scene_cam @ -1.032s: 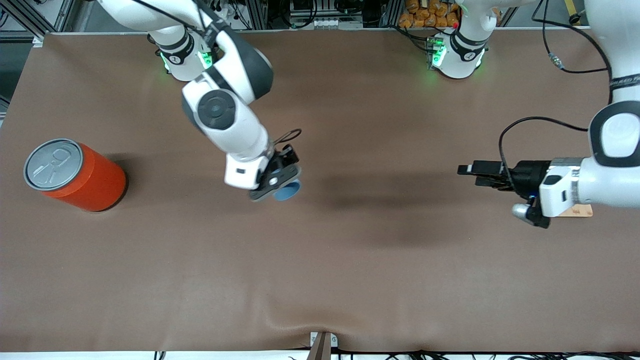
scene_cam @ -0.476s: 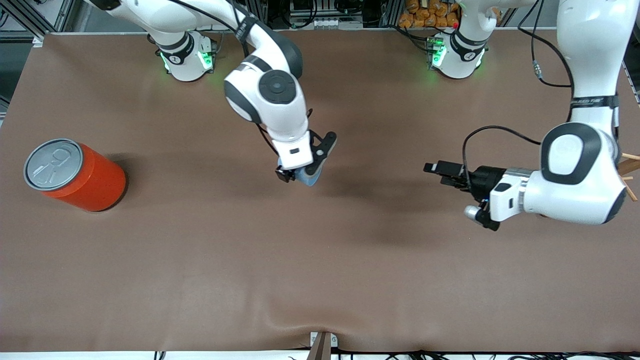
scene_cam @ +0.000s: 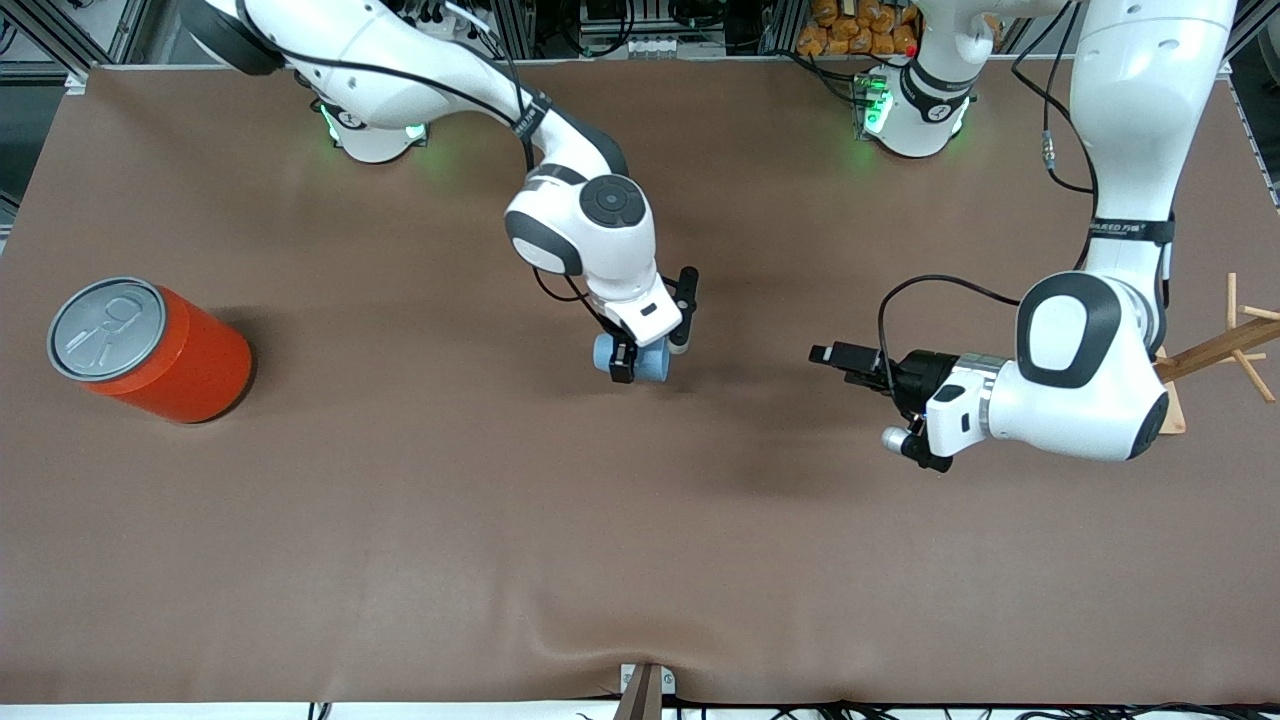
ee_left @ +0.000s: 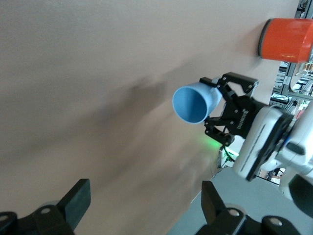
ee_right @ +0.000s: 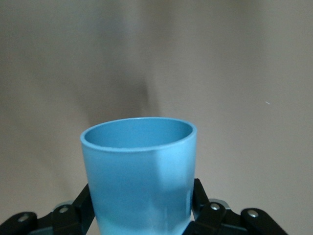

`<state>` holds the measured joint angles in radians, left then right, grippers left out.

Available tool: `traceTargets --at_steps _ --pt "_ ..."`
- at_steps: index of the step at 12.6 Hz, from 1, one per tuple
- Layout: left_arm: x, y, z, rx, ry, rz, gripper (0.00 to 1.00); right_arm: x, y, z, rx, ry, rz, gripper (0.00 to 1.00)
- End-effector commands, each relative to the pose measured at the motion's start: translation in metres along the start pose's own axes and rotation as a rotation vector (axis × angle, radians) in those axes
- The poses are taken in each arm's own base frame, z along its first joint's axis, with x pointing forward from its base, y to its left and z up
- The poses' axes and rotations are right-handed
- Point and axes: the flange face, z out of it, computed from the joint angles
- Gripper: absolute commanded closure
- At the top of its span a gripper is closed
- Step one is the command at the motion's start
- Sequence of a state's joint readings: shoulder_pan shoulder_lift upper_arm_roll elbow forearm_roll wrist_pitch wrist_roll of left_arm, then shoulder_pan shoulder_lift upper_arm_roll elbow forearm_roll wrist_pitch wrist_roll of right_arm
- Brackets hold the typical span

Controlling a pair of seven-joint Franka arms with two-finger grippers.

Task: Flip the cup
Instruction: 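Grasp and lift the cup with the right gripper while the left gripper approaches, then hold the cup out with the right gripper while the left gripper grasps it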

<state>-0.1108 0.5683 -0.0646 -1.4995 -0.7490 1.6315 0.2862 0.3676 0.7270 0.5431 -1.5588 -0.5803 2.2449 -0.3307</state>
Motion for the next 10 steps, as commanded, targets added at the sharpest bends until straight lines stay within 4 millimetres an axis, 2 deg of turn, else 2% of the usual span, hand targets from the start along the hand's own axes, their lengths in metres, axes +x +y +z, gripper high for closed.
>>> traceTargets --at_steps 1,4,10 --pt "0.009 -0.025 0.009 -0.028 0.013 -0.021 0.00 0.019 -0.024 0.009 -0.024 0.000 -0.122 0.96" --pt "0.016 -0.029 0.023 -0.027 0.019 -0.028 0.00 0.024 -0.034 0.031 -0.011 0.025 -0.130 0.96" --pt "0.012 -0.041 0.076 -0.025 0.011 -0.079 0.00 0.025 -0.045 0.068 0.020 0.032 -0.098 0.86"
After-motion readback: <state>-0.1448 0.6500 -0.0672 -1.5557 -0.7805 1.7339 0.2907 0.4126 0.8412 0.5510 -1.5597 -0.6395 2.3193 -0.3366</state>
